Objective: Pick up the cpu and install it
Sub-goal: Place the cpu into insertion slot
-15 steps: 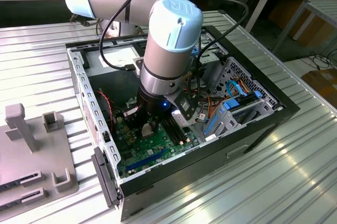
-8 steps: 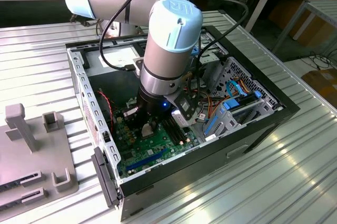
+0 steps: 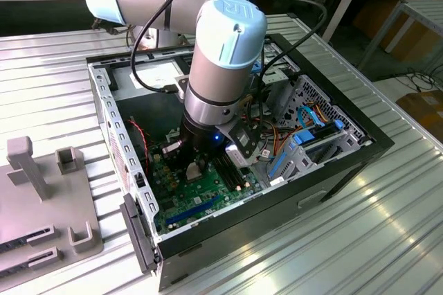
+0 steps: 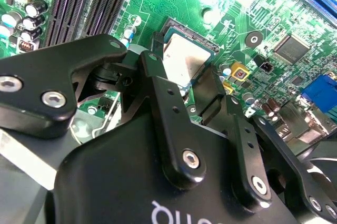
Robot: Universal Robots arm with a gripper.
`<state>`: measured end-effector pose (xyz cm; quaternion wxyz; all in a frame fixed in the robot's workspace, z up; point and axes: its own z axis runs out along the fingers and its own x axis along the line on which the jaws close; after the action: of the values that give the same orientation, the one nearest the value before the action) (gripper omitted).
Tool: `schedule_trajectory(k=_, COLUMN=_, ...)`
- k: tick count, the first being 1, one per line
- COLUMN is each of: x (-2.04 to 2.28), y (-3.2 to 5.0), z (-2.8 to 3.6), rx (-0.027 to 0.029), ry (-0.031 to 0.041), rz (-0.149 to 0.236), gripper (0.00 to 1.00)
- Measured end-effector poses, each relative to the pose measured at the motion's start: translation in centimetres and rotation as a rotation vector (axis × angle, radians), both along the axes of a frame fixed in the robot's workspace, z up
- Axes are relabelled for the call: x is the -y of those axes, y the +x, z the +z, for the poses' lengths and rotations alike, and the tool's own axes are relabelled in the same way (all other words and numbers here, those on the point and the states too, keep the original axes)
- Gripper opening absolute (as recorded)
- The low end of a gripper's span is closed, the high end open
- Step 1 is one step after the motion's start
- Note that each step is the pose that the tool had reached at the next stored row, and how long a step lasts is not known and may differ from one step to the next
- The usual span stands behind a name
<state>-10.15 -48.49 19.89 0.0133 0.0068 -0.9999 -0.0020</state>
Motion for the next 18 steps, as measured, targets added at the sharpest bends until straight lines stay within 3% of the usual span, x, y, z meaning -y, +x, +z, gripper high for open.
schedule_trajectory(k=18, x=0.00, y=0.00, z=-0.11, rx=-0.0001, ry=-0.0002, rz=0.000, gripper=0.47)
